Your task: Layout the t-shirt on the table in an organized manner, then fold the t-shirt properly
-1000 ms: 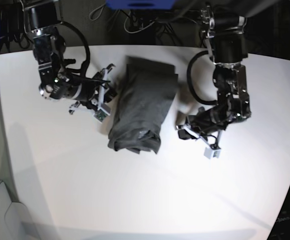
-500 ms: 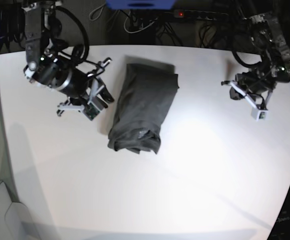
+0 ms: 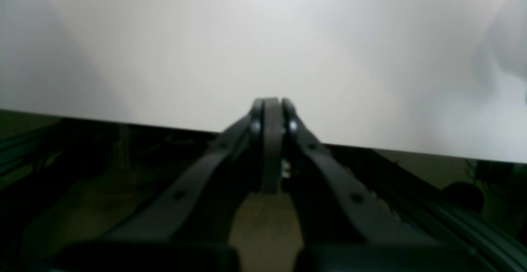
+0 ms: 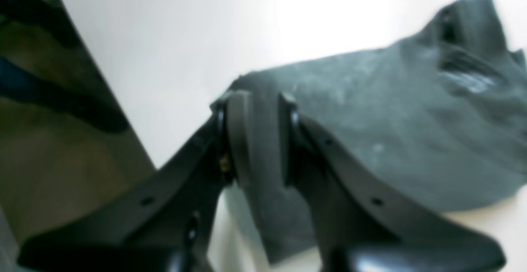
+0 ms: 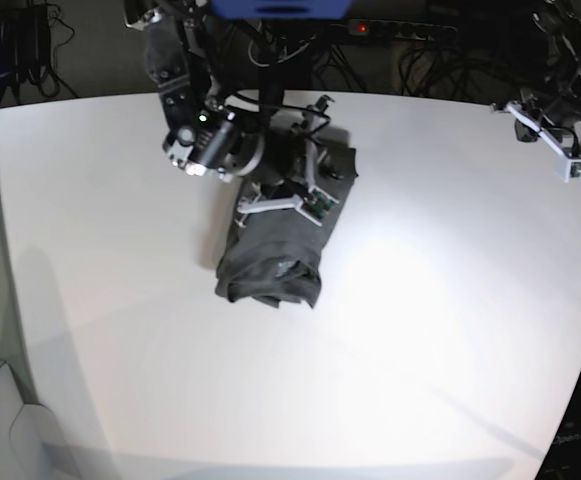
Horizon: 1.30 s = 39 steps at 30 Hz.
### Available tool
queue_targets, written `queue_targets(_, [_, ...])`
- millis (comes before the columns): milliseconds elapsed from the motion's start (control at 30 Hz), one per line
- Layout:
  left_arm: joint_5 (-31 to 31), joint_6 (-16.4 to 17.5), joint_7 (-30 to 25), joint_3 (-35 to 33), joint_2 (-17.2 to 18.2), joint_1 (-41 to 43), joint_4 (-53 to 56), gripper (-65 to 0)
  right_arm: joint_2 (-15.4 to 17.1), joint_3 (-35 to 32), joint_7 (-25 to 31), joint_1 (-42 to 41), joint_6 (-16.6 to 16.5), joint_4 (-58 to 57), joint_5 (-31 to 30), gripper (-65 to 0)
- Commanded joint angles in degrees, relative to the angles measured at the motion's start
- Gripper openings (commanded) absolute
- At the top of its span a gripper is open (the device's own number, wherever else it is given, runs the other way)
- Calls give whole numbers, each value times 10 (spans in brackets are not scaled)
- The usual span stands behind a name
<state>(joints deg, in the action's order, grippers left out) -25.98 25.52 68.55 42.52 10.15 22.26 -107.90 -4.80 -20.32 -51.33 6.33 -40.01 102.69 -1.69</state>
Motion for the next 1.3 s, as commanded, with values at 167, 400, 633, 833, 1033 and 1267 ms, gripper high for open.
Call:
queue_targets(167, [-6, 1, -12, 26, 6, 14, -11, -646, 16, 3, 51, -1, 0, -57, 13, -552])
queue_targets(400, [-6, 1, -12, 23, 9, 9, -11, -646, 53, 44, 55, 17, 0, -40, 13, -553])
queue_targets(633, [-6, 1, -7, 22, 6, -1, -11, -646, 77, 70, 55, 18, 0, -40, 12, -553])
queue_targets(833, [-6, 1, -6, 22, 7, 0, -11, -646, 77, 68, 54, 38, 0, 17, 12, -552])
queue_targets(1033, [-6, 2, -6, 21, 11, 18, -46, -646, 74, 70, 48, 75, 0, 117, 13, -553])
queue_targets(1267, [-5, 2, -18, -5, 11, 94, -54, -646, 77, 139, 60, 175, 0, 126, 14, -555])
